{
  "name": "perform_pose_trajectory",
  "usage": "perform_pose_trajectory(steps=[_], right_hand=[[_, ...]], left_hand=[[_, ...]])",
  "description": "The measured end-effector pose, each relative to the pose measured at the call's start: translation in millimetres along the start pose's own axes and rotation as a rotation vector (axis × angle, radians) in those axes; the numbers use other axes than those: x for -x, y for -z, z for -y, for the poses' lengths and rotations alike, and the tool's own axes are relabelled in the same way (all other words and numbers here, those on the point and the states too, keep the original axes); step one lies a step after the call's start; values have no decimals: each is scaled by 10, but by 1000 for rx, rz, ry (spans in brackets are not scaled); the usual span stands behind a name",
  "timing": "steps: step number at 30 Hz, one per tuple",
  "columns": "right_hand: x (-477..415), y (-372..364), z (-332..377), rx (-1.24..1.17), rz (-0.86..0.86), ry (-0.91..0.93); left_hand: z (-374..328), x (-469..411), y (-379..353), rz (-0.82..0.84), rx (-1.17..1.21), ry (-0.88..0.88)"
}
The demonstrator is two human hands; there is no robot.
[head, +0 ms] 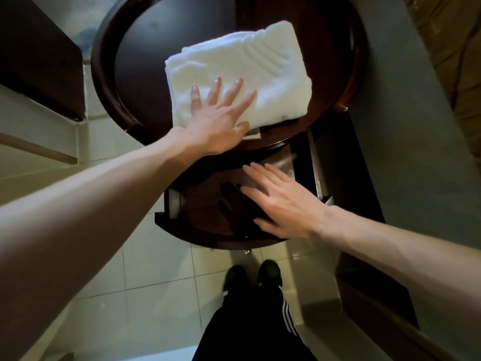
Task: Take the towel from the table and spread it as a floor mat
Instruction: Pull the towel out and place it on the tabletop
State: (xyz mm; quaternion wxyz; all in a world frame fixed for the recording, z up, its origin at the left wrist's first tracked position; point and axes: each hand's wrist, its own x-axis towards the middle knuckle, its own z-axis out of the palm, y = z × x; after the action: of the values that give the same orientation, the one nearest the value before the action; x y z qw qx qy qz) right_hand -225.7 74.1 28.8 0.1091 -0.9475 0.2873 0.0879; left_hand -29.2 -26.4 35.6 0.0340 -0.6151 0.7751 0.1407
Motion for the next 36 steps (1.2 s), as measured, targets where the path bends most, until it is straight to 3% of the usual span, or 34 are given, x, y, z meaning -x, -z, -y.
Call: perform_pose_trajectory(steps=[13, 36], right_hand=[[163, -438, 319, -57, 158, 83], [79, -419, 98, 100, -5, -81]], left_hand=[[6, -13, -54, -29, 0, -7], [-50, 7, -51, -25, 50, 23]])
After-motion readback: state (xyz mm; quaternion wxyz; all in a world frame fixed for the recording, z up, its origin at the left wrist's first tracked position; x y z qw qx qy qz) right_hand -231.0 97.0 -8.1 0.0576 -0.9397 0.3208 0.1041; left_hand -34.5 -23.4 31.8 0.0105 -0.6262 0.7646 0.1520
